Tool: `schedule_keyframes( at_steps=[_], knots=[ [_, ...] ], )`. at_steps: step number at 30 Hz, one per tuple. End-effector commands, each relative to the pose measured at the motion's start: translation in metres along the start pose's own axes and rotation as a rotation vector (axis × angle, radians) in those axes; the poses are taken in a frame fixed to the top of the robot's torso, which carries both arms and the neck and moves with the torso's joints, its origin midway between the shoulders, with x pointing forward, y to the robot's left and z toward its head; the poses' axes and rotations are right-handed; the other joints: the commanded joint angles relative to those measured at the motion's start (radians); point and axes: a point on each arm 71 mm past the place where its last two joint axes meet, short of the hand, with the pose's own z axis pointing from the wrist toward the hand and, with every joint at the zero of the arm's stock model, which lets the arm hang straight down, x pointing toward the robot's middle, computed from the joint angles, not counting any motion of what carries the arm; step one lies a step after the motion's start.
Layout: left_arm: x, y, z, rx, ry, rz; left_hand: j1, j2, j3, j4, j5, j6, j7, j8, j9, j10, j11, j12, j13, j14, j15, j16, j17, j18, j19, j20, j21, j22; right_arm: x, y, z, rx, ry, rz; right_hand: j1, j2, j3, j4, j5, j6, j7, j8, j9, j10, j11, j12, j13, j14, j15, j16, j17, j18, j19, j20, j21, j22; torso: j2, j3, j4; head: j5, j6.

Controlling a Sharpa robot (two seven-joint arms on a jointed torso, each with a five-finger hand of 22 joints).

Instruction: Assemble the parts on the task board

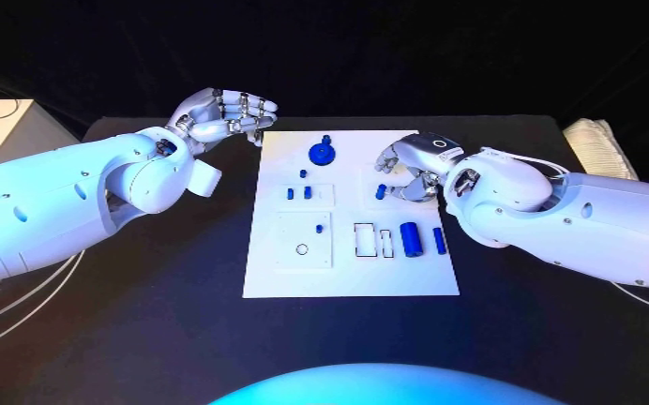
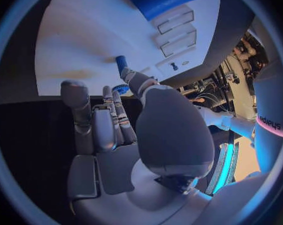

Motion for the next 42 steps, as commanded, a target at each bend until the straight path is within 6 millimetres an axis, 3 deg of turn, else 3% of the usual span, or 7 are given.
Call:
schedule_keyframes(
  at_steps=[1,10,25,31,32,33,42],
  knots=[
    [0.002,-0.001,0.001,0.007,0.020,-0.004,0.004,0.009,-0.006,0.000,0.007,-0.008,-0.001,0.005,-0.001,-0.005,-0.002,0.005,0.001,0.000,0.005,0.003,-0.001,0.014,0.003,0.001,-0.004,-0.001,0.006,0.001,0.001,-0.004,0.072,-0.021,0.013,0.001,-0.008,0.001,-0.005,0.001,-0.008,-0.005,-0.001,-0.004,0.001,0.008,0.000,0.017,-0.006,0.007,0.004,-0.009,0.007,-0.001,0.007,0.006,0.000,-0.0014,0.0005,0.000,-0.003],
    [0.002,-0.001,0.000,0.006,0.020,-0.004,0.004,0.009,-0.006,0.000,0.007,-0.008,-0.001,0.005,-0.001,-0.005,-0.002,0.005,0.001,0.000,0.005,0.003,-0.001,0.014,0.003,0.001,-0.004,-0.001,0.012,0.004,0.005,-0.011,0.101,-0.020,0.022,0.016,-0.001,0.018,-0.007,0.027,-0.007,0.003,0.001,0.025,-0.005,0.036,0.001,0.022,-0.011,0.014,0.011,-0.014,0.024,-0.004,0.027,0.033,0.001,-0.0003,0.0004,0.000,-0.005],
    [0.002,-0.001,0.000,0.001,0.025,-0.005,0.004,0.011,-0.006,0.000,0.007,-0.009,-0.001,0.006,-0.002,-0.008,-0.002,0.007,0.002,-0.001,0.005,0.004,-0.001,0.014,0.003,0.002,-0.004,-0.001,0.016,0.012,0.008,-0.034,0.092,-0.004,0.014,0.039,0.107,0.061,-0.034,0.130,-0.028,0.043,0.021,0.163,-0.031,0.048,0.005,0.031,-0.032,0.031,0.029,-0.031,0.068,-0.021,0.107,0.131,0.001,0.0008,-0.0013,0.002,-0.009],
    [0.002,-0.001,0.000,0.000,0.026,-0.005,0.005,0.012,-0.006,0.000,0.007,-0.009,-0.001,0.006,-0.002,-0.009,-0.001,0.008,0.002,-0.001,0.005,0.005,-0.001,0.014,0.003,0.002,-0.004,-0.001,0.016,0.012,0.008,-0.031,0.073,-0.006,0.025,0.057,0.129,0.055,-0.043,0.156,-0.039,0.062,0.036,0.202,-0.043,0.041,0.010,0.033,-0.041,0.035,0.033,-0.032,0.072,-0.030,0.117,0.145,0.001,0.0007,-0.0002,0.001,-0.010],
    [0.002,-0.001,0.000,-0.001,0.026,-0.005,0.005,0.012,-0.006,0.000,0.007,-0.009,-0.001,0.006,-0.002,-0.009,-0.001,0.008,0.002,-0.001,0.005,0.005,-0.001,0.014,0.003,0.002,-0.004,-0.001,0.016,0.012,0.008,-0.029,0.066,-0.008,0.028,0.061,0.134,0.052,-0.052,0.159,-0.040,0.066,0.039,0.208,-0.045,0.038,0.011,0.033,-0.043,0.035,0.034,-0.033,0.072,-0.032,0.118,0.147,0.001,0.0007,-0.0001,0.001,-0.010],
    [0.002,-0.001,0.000,-0.001,0.026,-0.005,0.005,0.012,-0.006,0.000,0.007,-0.009,-0.001,0.006,-0.002,-0.009,-0.001,0.008,0.002,-0.001,0.005,0.005,-0.001,0.014,0.003,0.002,-0.004,-0.001,0.015,0.012,0.008,-0.027,0.059,-0.011,0.035,0.070,0.149,0.045,-0.096,0.161,-0.041,0.072,0.046,0.217,-0.047,0.029,0.011,0.034,-0.046,0.037,0.036,-0.034,0.074,-0.035,0.122,0.153,0.001,0.0007,-0.0001,0.001,-0.010],
    [0.002,0.000,0.001,-0.001,0.028,-0.005,0.009,0.016,-0.004,-0.001,0.007,-0.010,-0.001,0.008,-0.002,-0.010,-0.001,0.012,0.003,-0.001,0.005,0.006,-0.001,0.014,0.004,0.002,-0.004,-0.001,0.008,0.014,0.002,-0.031,-0.019,-0.002,0.062,0.076,0.196,-0.001,-0.076,0.168,-0.039,0.094,0.074,0.260,-0.054,0.017,0.023,0.034,-0.052,0.039,0.037,-0.041,0.085,-0.043,0.159,0.199,0.000,0.0012,0.0001,0.001,-0.009]
  ],
)
